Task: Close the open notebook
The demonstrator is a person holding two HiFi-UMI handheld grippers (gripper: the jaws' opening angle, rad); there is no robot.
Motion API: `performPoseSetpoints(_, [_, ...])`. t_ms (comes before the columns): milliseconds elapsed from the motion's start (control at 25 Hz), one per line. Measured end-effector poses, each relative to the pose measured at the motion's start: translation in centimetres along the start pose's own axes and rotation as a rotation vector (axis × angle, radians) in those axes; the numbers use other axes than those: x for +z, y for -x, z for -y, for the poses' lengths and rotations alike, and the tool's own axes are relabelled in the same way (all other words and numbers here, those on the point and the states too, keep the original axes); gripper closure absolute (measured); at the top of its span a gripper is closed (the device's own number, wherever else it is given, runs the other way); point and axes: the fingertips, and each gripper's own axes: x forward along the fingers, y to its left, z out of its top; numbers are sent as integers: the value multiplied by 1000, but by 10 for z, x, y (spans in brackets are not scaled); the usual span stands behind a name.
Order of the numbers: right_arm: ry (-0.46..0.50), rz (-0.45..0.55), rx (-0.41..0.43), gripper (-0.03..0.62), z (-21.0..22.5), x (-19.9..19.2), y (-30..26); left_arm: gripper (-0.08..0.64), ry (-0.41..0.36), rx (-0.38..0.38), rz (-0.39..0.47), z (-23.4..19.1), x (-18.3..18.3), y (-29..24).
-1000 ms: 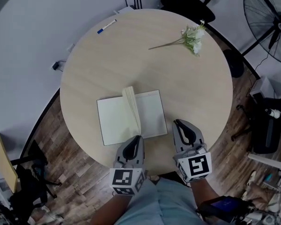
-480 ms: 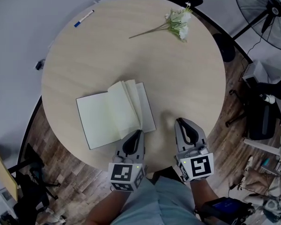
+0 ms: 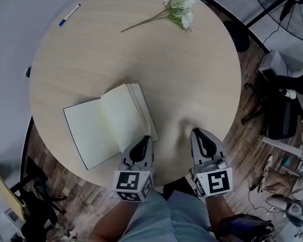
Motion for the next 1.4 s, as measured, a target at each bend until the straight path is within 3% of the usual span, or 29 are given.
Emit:
performPoseSetpoints(400, [-34, -24, -47, 541, 30, -25, 9, 539, -10, -11, -67, 5, -26, -39])
performPoseSetpoints(520, [-35, -12, -43, 541, 31, -20, 17, 540, -36, -2, -46, 9, -19, -35])
performPoseSetpoints(720, [-6, 66, 0, 541, 19, 19, 27, 526, -69, -13, 100, 31, 27, 5])
performPoseSetpoints(920, [45, 166, 91, 541, -20, 72, 27, 391, -95, 3, 277, 41, 79, 74])
performPoseSetpoints(1120, [97, 234, 190, 541, -63, 109, 25, 352, -125, 142, 433, 23, 105, 143])
performPoseSetpoints(1280, [136, 253, 245, 541, -98, 125, 23, 351, -66, 247, 538, -10, 115, 192])
performPoseSetpoints(1400, [146, 244, 259, 541, -112, 121, 20, 353, -28, 295, 564, -37, 107, 208])
